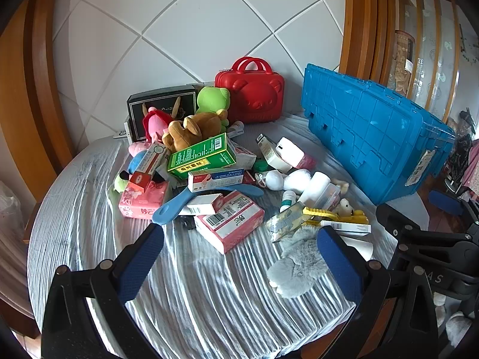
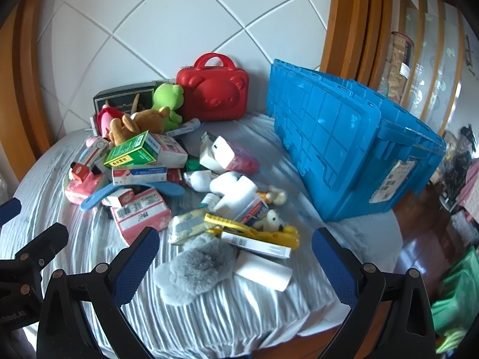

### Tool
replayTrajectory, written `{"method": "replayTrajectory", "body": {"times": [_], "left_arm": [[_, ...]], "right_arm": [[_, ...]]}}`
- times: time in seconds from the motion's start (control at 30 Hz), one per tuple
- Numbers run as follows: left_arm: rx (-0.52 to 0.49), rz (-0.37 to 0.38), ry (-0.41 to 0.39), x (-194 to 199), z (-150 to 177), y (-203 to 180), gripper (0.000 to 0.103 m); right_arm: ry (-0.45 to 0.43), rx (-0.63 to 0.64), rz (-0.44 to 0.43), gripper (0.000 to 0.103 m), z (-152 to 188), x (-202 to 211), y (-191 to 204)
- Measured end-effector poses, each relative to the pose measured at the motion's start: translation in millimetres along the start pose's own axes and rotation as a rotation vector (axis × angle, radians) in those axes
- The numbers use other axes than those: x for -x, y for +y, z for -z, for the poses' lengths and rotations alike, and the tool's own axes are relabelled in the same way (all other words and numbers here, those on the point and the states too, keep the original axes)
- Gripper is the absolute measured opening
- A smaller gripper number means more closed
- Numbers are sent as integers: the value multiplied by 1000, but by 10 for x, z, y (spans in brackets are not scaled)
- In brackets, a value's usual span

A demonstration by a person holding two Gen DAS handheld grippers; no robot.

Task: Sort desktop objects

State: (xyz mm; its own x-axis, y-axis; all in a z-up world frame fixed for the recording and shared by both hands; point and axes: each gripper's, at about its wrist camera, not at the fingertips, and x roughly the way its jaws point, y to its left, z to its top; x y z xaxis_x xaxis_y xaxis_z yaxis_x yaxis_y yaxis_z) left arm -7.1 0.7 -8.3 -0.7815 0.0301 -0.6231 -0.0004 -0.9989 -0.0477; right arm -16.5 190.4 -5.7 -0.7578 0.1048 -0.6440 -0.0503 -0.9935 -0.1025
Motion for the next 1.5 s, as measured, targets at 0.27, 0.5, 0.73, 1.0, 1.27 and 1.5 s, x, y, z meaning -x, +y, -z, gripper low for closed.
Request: {"method": "replayTrajectory", "body": {"times": [0.27, 0.5, 0.73, 1.0, 1.27, 1.5], "left_arm": [[-7, 9, 1, 14, 12, -26, 103], [-12, 17, 10, 12, 7, -40, 103], [-29, 30, 25, -29, 6, -116, 103], [-26, 69, 77, -254, -34, -227, 103], [-57, 63, 155, -716, -119, -534, 103], [-35, 80, 307, -1363, 38, -680, 103]], "right_arm": [[0, -8, -2, 103, 20, 11, -24], [9, -12, 1, 103, 58, -8, -52], [15, -26, 4, 103, 72, -34, -123], [39, -52, 14, 103, 125, -124, -311], [72, -95, 28, 103, 141, -394, -802], [170, -133, 13, 103, 205, -889, -1206]]}}
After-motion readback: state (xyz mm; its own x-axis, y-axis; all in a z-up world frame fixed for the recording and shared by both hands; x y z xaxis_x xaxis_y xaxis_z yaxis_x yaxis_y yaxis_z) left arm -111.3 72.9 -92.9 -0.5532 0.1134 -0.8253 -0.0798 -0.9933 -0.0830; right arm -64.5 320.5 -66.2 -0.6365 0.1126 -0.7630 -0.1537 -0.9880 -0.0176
